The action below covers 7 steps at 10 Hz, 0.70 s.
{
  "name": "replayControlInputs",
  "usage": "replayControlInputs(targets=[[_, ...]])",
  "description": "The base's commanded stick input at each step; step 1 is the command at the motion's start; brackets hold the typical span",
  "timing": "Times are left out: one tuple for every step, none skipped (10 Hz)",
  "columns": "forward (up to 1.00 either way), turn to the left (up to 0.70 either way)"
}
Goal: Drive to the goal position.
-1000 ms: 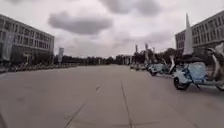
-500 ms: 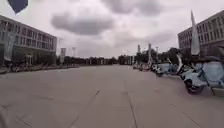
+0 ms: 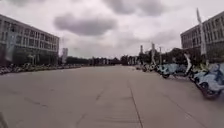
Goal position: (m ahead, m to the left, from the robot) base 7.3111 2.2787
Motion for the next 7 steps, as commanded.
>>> replayControlInputs(targets=[[0.7,0.06],[0.7,0.06],[0.7,0.06],[0.7,0.06],[0.7,0.06],[0.7,0.06],[0.7,0.06]])
